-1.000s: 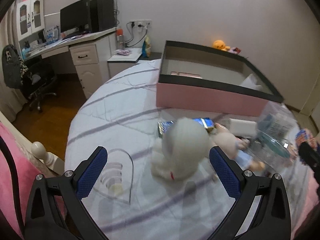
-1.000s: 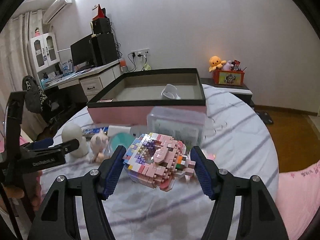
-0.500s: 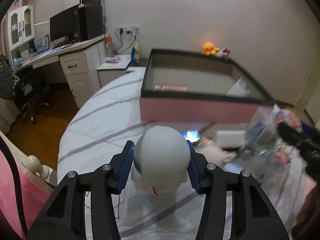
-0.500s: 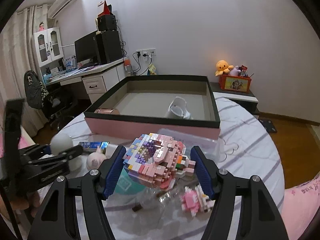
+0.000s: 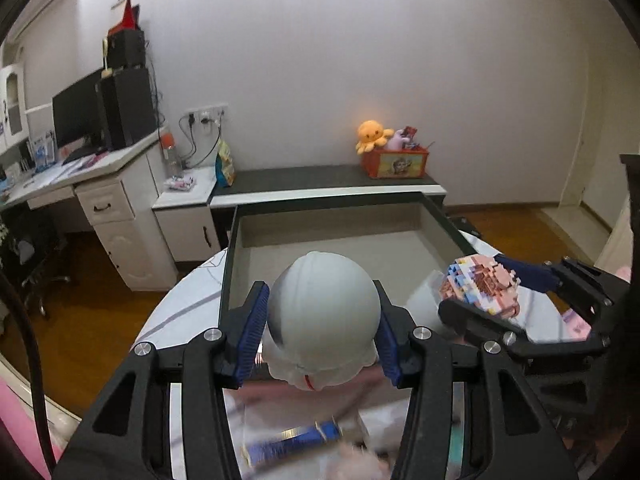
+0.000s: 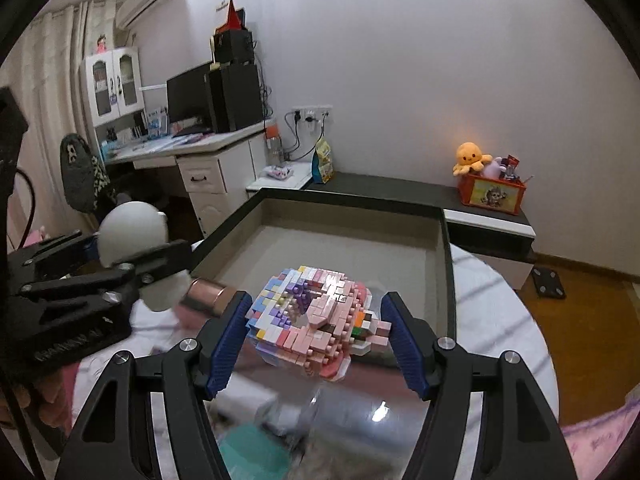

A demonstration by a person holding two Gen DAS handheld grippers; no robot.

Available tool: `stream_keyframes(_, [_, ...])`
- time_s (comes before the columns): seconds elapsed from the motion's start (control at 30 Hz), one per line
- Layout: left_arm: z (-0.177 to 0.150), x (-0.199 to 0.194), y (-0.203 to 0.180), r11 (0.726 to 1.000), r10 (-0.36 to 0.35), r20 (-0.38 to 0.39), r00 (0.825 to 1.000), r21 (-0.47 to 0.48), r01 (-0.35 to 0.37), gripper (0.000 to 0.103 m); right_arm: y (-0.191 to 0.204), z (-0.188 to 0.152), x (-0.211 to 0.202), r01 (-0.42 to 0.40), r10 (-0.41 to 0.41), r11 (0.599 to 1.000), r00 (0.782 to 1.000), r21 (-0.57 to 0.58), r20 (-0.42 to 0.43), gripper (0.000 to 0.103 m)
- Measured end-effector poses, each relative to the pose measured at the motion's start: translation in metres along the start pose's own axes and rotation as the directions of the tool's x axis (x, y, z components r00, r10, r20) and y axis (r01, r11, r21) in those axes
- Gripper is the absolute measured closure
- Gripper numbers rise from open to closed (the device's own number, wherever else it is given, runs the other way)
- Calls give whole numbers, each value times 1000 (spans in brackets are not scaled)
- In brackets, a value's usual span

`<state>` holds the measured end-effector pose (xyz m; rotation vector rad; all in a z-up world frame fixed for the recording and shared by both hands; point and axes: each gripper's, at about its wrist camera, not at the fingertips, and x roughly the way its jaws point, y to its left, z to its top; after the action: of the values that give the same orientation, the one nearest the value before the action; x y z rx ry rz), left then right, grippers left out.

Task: Organize rigid objects
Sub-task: 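Place the white figurine and pink block figure into the pink box, opening both tools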

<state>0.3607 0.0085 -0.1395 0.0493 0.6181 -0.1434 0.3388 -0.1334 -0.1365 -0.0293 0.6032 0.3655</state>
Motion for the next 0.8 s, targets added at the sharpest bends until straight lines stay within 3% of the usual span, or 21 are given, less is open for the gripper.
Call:
stream_keyframes(0.07, [6,18,1,998,63,-19,998,29,-63,53,2,7,17,-2,1,1000,1000,-27,-25,35])
stream_keyframes(0.23, [10,61,18,1000,10,-102,995,-20,-12,53,-5,13,60,-14,11,1000,994,-27,-111,35])
stream_keyframes(0.4, [5,85,22,999,23,-153,988,-29,-27,53,-4,11,92,-32,24,999,982,-40,-187,34])
stream_keyframes(0.43, [4,85,24,999,24,-152,988,-44,-31,51,-3,11,96,-32,23,999,980,-43,-198,34])
stream_keyframes(0.5, [4,83,29,996,36,-142,989,-75,-47,33,-2,13,96,-11,-1,998,981,-61,-192,34])
stream_keyframes(0.6, [3,69,33,994,54,-106,993,-93,-64,16,-4,14,87,9,-18,999,984,-49,-177,20])
stream_keyframes(0.8, [-4,8,33,993,68,-19,998,-93,-69,10,-10,18,36,25,-25,1000,996,4,-83,19])
